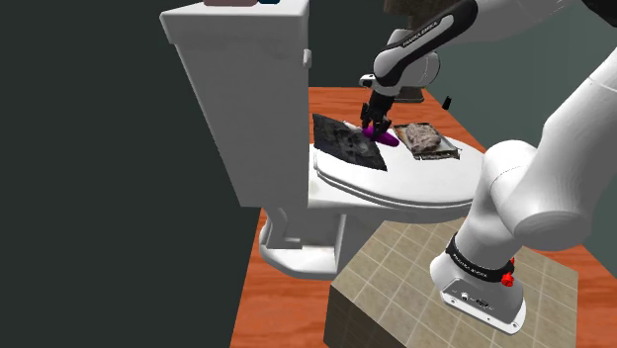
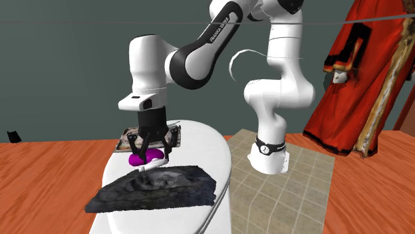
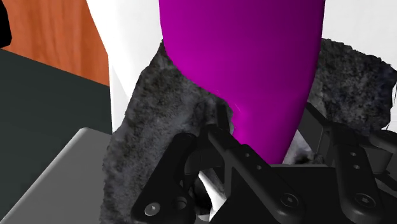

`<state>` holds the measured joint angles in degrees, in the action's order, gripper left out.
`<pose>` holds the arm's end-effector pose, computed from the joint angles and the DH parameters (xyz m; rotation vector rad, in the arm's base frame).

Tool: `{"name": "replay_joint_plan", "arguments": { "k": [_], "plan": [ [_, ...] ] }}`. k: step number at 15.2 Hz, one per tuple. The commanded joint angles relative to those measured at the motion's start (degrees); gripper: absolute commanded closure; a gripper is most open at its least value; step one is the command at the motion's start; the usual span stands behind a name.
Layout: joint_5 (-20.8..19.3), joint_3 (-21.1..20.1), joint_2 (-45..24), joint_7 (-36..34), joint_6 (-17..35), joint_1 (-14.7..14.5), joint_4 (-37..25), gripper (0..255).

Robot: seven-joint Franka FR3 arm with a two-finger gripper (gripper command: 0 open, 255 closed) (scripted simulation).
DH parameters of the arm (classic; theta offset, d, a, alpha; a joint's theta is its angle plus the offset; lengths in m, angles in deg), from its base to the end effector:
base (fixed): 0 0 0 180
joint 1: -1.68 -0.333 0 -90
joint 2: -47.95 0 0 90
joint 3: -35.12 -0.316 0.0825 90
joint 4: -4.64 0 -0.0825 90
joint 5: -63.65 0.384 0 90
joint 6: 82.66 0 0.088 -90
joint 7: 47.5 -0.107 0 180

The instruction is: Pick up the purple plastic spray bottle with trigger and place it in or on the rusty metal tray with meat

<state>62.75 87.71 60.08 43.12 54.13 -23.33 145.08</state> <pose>0.4198 -0.2177 0.3542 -2.6349 -1.6459 -0.2624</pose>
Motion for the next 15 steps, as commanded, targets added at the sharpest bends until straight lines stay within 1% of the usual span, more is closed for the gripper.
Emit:
{"name": "replay_joint_plan", "arguments": {
  "k": [1,7,15],
  "plan": [
    [-1.63,-0.95,1.60,-1.38,-1.98,0.82,-0.83,255],
    [-4.47,-3.39,5.12,-4.12,-7.03,2.48,-3.14,255],
    [-6.43,-6.09,8.55,-6.51,-13.65,3.78,-6.89,255]
  ]
}}
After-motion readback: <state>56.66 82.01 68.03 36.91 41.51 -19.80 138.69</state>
